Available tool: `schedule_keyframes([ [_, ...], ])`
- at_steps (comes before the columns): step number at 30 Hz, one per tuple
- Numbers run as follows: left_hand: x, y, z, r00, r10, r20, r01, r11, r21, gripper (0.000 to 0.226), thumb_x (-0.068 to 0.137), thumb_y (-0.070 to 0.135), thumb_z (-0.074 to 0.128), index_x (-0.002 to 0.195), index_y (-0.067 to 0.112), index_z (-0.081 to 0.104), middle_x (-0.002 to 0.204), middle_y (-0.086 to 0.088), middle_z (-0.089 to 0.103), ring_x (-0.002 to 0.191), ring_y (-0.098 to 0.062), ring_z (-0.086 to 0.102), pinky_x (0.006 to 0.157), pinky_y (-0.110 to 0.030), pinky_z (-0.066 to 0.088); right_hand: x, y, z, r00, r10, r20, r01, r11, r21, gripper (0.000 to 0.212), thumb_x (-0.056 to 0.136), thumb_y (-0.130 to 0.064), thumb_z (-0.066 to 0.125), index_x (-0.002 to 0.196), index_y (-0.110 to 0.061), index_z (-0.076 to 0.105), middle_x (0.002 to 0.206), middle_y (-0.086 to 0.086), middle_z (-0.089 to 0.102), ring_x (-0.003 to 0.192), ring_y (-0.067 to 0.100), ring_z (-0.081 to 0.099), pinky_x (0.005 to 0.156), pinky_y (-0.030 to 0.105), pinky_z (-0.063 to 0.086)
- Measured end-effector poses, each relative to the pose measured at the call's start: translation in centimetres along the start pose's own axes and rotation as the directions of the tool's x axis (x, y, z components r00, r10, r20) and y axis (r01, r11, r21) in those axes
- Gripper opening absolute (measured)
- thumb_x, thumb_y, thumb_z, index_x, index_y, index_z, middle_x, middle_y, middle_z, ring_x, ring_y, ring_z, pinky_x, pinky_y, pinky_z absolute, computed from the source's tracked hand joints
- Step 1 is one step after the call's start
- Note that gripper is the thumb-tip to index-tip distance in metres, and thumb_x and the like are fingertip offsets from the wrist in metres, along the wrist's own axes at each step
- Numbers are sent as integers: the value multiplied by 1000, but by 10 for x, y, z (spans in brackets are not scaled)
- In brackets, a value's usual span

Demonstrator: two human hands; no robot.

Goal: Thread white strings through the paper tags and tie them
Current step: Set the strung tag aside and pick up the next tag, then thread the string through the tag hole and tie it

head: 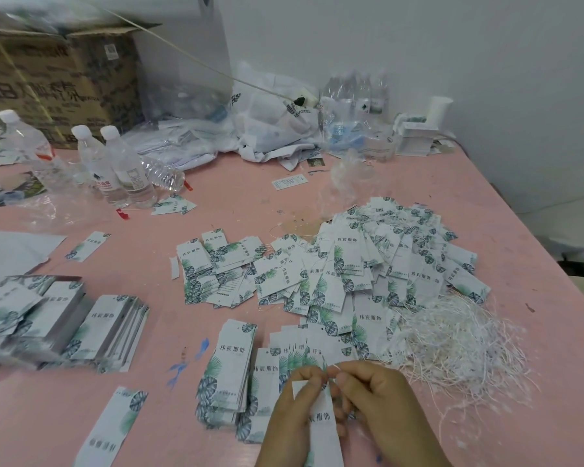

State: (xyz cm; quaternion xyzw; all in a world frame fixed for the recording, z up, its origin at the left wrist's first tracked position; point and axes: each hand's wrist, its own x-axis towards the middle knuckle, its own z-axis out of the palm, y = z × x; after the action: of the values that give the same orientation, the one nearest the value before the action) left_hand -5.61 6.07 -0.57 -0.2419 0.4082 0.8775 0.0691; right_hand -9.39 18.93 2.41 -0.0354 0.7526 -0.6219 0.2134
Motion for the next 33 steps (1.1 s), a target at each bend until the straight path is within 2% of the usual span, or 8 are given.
schedule_keyframes([
  [4, -2, -8, -1, 995, 42, -89, -33, 994, 101, 14, 89, 9, 61, 95, -3, 59, 74, -26, 67, 57, -28, 63, 46, -31, 53, -10, 8, -2, 966, -256, -19, 231, 900, -370, 46, 90, -14, 66, 98, -59, 67, 83, -20, 74, 73, -4, 68, 69, 16, 53],
  [7, -4, -6, 1, 993, 55, -105, -43, 992, 115, 5, 91, 3, 60, 92, -2, 61, 70, -22, 68, 53, -25, 64, 46, -30, 54, -14, 13, -3, 851, -525, 35, 430, 655, -621, 37, 85, -17, 68, 105, -48, 71, 79, -19, 70, 65, -4, 64, 57, 18, 52],
  [12, -3, -8, 1, 983, 128, -134, -117, 989, 89, 14, 88, -12, 57, 80, -3, 64, 63, -16, 67, 46, -19, 61, 40, -25, 50, -16, 18, -5, 792, -606, 74, 496, 567, -658, 27, 78, -18, 70, 98, -35, 76, 67, -14, 64, 53, 2, 59, 44, 20, 49],
  [19, -3, -10, 1, 985, 155, -76, -147, 983, 106, 10, 65, 3, 78, 69, 7, 69, 63, -22, 58, 52, -24, 56, 48, -30, 50, -18, 21, -7, 779, -627, 22, 471, 561, -680, 24, 76, -18, 71, 90, -36, 74, 64, -14, 59, 49, 2, 52, 43, 19, 46],
  [22, -3, -10, 0, 982, 181, -59, -172, 976, 134, 17, 69, 5, 83, 72, 6, 66, 69, -21, 64, 56, -25, 58, 52, -31, 52, -17, 21, -4, 837, -523, -162, 351, 740, -574, 20, 78, -16, 76, 87, -34, 75, 76, -19, 63, 65, -2, 59, 58, 9, 45],
  [25, -6, -9, 2, 983, 180, -31, -173, 974, 149, 16, 75, 8, 82, 72, 7, 66, 72, -22, 66, 55, -25, 59, 50, -32, 52, -10, 18, -3, 940, -242, -239, 185, 954, -235, 29, 83, -6, 74, 90, -33, 73, 96, -23, 68, 90, -3, 63, 75, 5, 43],
  [28, -10, -10, 5, 980, 200, -11, -195, 963, 187, 13, 71, 17, 74, 73, 7, 65, 67, -23, 63, 52, -25, 57, 48, -29, 50, -5, 12, 3, 977, -68, -204, 74, 997, 19, 24, 84, -4, 70, 85, -27, 76, 88, -8, 75, 79, 5, 69, 65, 13, 50],
  [33, -11, -10, 7, 976, 214, -31, -204, 959, 199, 14, 69, 19, 73, 72, 8, 66, 63, -25, 58, 55, -25, 54, 53, -29, 45, -4, 9, 18, 978, -7, -208, 59, 967, 248, 25, 83, 5, 67, 73, -16, 75, 64, 10, 69, 53, 15, 58, 47, 25, 48],
])
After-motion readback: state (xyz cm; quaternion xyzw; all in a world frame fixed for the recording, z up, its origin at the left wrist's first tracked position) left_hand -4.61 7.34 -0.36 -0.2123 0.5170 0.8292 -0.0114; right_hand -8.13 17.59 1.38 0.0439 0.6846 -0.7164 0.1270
